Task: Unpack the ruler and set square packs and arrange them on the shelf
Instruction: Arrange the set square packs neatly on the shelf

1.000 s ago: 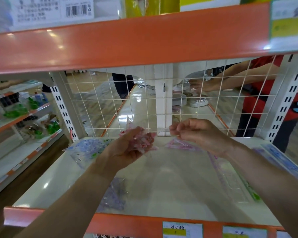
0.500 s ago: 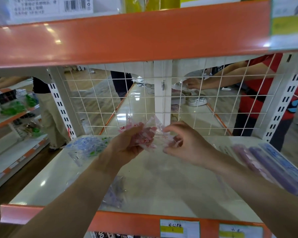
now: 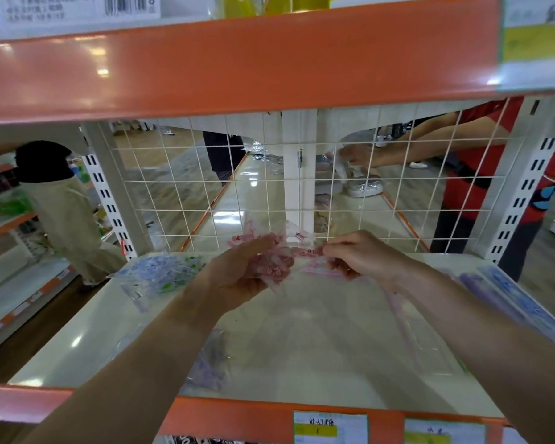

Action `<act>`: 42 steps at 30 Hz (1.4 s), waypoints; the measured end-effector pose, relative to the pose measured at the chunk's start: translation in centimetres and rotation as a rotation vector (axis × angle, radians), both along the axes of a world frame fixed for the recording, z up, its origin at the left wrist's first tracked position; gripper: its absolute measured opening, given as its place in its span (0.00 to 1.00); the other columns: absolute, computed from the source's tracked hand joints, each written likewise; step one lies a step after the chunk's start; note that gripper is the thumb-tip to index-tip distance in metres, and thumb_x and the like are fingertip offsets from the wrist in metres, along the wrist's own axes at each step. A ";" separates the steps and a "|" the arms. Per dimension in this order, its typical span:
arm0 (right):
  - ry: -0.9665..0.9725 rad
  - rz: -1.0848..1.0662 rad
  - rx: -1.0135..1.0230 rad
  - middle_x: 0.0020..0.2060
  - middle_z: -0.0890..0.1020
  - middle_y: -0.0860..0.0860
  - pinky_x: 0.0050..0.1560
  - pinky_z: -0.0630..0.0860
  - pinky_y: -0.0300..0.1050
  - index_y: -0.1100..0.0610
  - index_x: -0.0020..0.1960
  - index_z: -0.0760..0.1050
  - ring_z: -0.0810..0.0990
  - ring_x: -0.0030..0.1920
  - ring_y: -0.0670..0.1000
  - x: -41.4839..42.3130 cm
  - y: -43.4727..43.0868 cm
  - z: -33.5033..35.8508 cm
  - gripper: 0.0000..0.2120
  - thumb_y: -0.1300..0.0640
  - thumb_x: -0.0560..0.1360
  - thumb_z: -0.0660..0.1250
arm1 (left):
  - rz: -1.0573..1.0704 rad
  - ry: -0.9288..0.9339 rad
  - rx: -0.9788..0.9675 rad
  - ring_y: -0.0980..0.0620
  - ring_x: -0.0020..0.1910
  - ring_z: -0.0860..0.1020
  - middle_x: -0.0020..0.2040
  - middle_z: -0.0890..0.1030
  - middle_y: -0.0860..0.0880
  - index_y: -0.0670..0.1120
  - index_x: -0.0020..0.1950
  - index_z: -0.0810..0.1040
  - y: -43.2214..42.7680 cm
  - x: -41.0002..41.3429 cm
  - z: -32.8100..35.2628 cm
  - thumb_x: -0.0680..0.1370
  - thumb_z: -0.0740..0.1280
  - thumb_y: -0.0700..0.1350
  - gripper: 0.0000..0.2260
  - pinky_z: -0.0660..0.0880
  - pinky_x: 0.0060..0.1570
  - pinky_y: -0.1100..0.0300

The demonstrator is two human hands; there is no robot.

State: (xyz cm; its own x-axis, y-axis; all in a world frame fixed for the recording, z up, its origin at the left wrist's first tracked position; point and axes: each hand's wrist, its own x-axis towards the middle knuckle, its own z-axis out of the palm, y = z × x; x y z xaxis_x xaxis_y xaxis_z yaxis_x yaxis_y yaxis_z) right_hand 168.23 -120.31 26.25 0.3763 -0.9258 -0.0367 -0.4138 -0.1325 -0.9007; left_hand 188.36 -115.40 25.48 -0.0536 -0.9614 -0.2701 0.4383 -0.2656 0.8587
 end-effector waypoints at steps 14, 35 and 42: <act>0.536 0.052 -0.545 0.49 0.79 0.54 0.51 0.73 0.50 0.58 0.54 0.79 0.77 0.49 0.54 -0.2 -2.6 0.5 0.14 0.52 0.71 0.70 | -0.061 0.025 0.004 0.46 0.41 0.81 0.46 0.82 0.39 0.39 0.51 0.77 -2.6 -0.3 -0.7 0.73 0.67 0.37 0.08 0.80 0.45 0.54; 0.709 -0.023 -0.151 0.51 0.82 0.58 0.54 0.77 0.52 0.61 0.54 0.79 0.80 0.52 0.57 -1.3 -7.4 -3.7 0.15 0.56 0.70 0.69 | 0.120 0.108 0.043 0.41 0.47 0.83 0.56 0.79 0.34 0.41 0.43 0.72 -4.0 1.9 -2.2 0.78 0.64 0.36 0.04 0.80 0.32 0.43; 0.753 0.003 -0.117 0.32 0.75 0.51 0.34 0.67 0.42 0.55 0.33 0.72 0.74 0.35 0.51 -1.3 -7.2 -4.1 0.09 0.56 0.67 0.72 | 0.100 0.115 0.026 0.42 0.47 0.83 0.52 0.80 0.36 0.41 0.45 0.72 -3.9 2.1 -2.2 0.78 0.64 0.36 0.04 0.79 0.36 0.38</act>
